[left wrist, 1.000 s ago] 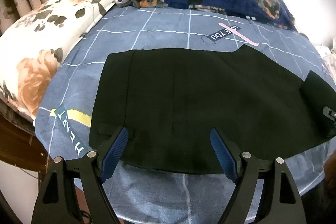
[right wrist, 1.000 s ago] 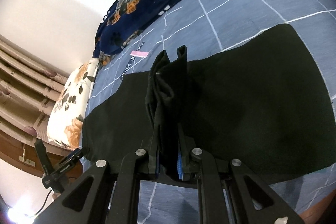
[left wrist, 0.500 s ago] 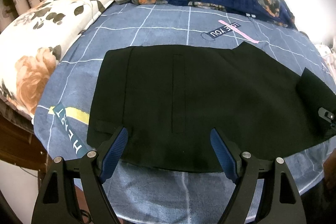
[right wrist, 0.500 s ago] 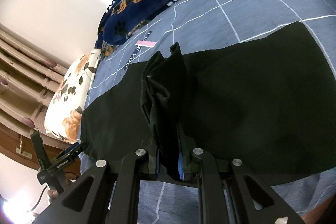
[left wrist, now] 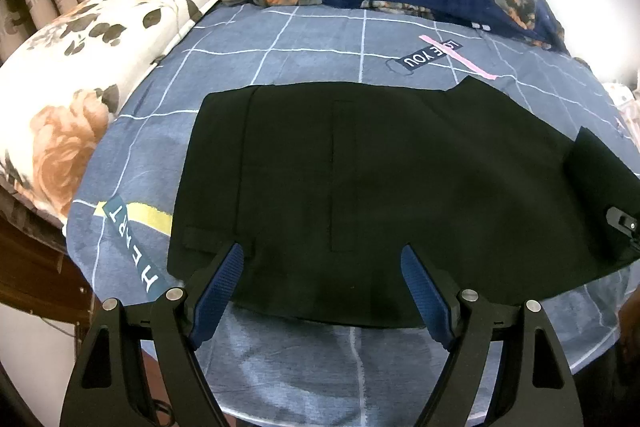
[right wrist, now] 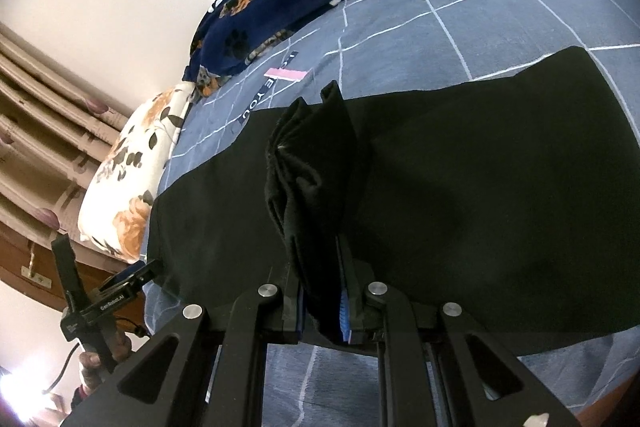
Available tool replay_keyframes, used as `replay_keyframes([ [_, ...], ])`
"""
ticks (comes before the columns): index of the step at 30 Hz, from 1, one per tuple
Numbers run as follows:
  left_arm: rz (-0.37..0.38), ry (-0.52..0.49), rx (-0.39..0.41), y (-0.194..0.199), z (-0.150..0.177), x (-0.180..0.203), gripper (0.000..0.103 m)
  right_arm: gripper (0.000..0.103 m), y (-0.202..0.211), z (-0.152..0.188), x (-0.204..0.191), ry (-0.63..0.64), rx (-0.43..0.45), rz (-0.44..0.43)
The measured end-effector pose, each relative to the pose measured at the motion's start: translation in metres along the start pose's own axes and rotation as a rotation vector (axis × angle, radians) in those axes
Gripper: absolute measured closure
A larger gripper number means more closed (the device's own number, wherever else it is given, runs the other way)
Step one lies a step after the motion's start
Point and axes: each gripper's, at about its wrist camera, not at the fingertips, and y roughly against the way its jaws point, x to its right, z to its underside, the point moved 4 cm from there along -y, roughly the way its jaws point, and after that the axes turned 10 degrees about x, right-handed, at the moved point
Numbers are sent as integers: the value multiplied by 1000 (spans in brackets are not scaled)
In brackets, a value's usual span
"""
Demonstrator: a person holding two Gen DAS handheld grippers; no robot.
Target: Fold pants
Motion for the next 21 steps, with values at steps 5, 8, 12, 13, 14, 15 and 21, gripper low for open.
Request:
replay_keyframes([
  [5,-1,-2,-1,0,0,0,22,88,-2,1,-2,18,-2,7],
  [8,-4,-7,-4,-1,2,-1,22,88,-2,2,-4,31,-2,9],
  [12,-8,-18,-11,-3,3,1,22,88,-3,3,-7,44,-4,12],
  [13,-9,-18,-10,-3,3,1,22,88,-3,4,-7,46,-4,13],
  [14,-9,-18,-10,-3,4,1,22,88,-4,4,-8,49,-5,13],
  [15,-9,-18,-10,-3,4,0,22,88,-4,4,-8,51,-7,12],
  [21,-9,-20,-15,-3,4,1,22,87,-5,6,-11,67,-11,14],
])
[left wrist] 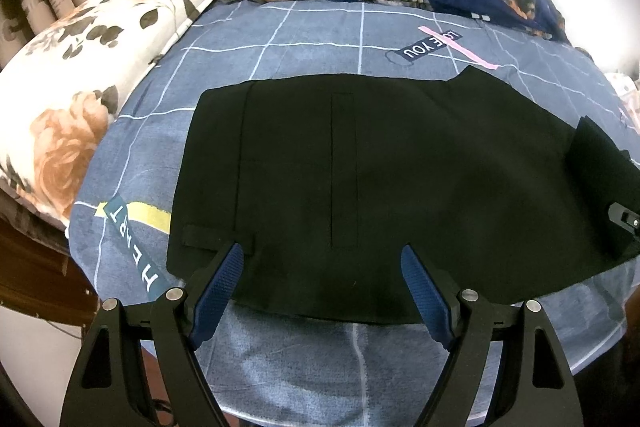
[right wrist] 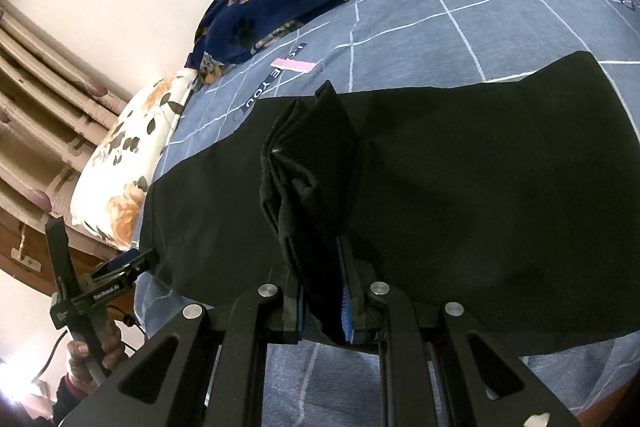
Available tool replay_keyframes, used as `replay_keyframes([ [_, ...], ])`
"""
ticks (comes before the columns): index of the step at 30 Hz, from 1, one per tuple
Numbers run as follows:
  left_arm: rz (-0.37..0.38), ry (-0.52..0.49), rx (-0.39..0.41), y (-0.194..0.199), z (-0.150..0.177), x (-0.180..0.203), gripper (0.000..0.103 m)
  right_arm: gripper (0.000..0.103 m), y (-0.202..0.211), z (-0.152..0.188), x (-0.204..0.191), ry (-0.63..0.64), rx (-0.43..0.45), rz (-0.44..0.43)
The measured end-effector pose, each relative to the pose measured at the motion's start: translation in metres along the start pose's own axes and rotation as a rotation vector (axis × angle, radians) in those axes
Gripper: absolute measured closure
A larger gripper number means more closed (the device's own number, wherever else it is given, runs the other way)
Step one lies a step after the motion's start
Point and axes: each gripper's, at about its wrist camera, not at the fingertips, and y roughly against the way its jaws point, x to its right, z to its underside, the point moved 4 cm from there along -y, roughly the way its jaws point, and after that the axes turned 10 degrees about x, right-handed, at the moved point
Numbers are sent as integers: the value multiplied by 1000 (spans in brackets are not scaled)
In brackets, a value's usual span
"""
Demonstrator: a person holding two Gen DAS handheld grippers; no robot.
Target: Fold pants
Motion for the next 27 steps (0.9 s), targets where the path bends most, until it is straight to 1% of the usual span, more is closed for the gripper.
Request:
replay_keyframes([
  [17,-5,-17,-16,-1,0,1,22,86,-4,4,-1,0,-8,-1],
  [23,-5,-19,-21,-2,0,3,22,84,-7,8,-3,3,-20,-3],
  [27,-5,-19,-21,-2,0,3,22,80,-8,8,-3,0,-28,-8],
])
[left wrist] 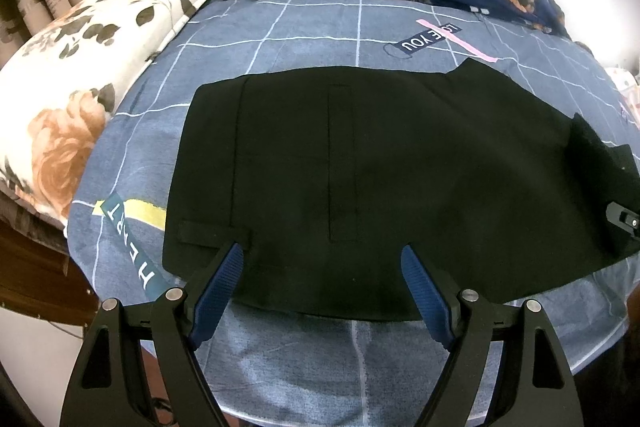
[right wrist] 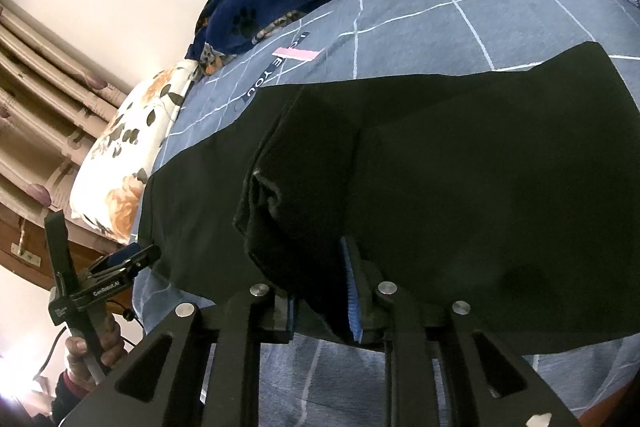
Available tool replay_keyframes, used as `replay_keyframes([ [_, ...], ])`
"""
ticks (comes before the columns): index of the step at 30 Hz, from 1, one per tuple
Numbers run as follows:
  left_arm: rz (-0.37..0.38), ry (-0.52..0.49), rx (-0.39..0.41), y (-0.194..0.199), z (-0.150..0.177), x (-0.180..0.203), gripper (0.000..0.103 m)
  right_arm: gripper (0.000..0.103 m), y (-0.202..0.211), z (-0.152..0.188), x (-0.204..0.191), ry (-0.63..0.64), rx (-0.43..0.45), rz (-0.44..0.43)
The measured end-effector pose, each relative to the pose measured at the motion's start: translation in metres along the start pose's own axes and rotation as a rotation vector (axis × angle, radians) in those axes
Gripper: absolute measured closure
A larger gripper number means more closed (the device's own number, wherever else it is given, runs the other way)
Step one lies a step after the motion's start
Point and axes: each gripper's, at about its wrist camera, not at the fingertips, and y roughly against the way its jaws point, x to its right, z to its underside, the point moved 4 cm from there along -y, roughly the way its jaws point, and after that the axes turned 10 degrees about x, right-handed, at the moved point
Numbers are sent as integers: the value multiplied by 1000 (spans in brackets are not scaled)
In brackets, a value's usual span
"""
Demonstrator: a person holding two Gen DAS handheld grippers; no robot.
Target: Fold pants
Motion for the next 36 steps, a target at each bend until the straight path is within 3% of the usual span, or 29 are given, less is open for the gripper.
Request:
replay_keyframes([
  [5,-1,-1,-1,0,0,0,21,71,-2,0,0,-21,-23,-27],
  [10,-1,-2,-3,-2,1,1,21,44,-3,3,-2,-85,-68,-119],
  [17,-1,-1,-4,-1,1,1,20,42,2,3,-4,-209,-82,-297],
  [19,-1,-1,-2,-1,1,1,19,42,6,-1,0,-233,-58,-306],
  [20,-1,-2,-2,-1,1,1,18,43,8,-4,3,-234,-41,-292],
  [22,0,-4,1,-2,2,1,17,62,8,-7,6,-220,-33,-262],
  [25,-3,-13,1,-2,2,1,17,76,1,-3,8,-214,-63,-239],
  [31,-4,-17,-2,-2,2,2,17,81,-13,9,-2,-126,-130,-195],
  [36,-6,-17,0,-2,1,3,17,84,-19,13,3,-127,-158,-173],
])
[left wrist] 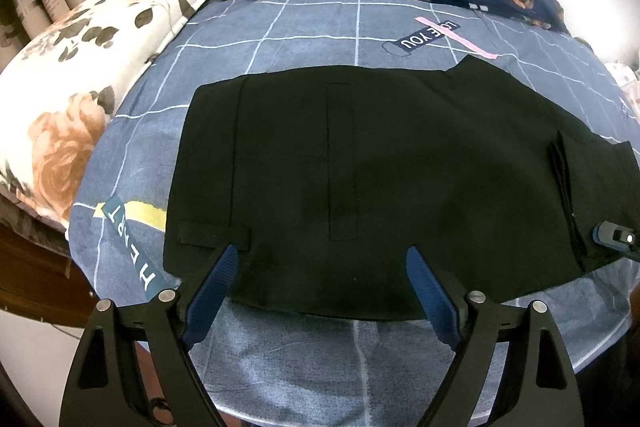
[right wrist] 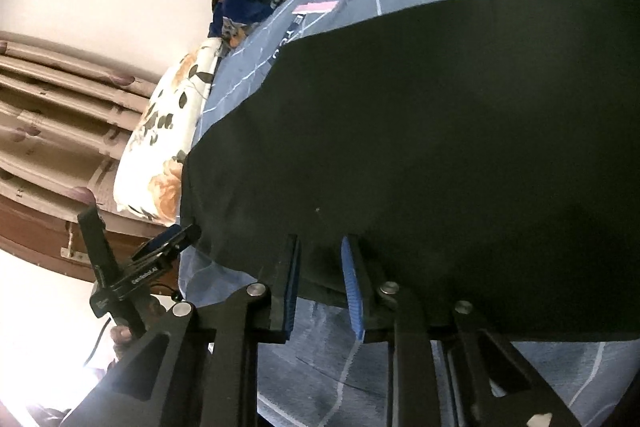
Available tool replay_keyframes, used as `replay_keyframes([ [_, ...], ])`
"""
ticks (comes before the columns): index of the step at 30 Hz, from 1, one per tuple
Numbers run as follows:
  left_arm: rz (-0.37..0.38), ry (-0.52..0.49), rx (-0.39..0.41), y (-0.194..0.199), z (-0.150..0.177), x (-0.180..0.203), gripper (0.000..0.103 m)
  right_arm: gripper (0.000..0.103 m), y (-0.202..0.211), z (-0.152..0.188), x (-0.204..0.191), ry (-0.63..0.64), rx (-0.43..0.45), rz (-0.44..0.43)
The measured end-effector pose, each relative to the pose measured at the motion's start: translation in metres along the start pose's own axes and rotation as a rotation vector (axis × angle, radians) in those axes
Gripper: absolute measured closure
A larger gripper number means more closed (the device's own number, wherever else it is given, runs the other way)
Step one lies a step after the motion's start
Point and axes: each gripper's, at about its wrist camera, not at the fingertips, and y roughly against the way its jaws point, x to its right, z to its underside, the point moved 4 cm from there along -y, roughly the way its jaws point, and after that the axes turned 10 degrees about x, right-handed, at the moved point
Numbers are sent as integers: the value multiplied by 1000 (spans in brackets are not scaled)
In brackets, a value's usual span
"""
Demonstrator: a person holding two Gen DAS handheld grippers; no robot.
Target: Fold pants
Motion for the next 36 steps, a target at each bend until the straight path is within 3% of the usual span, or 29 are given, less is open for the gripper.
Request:
replay_keyframes([
  [36,-13,-27,-2,2,-2,3,16,88,-4,-2,7,-35,-11,5],
])
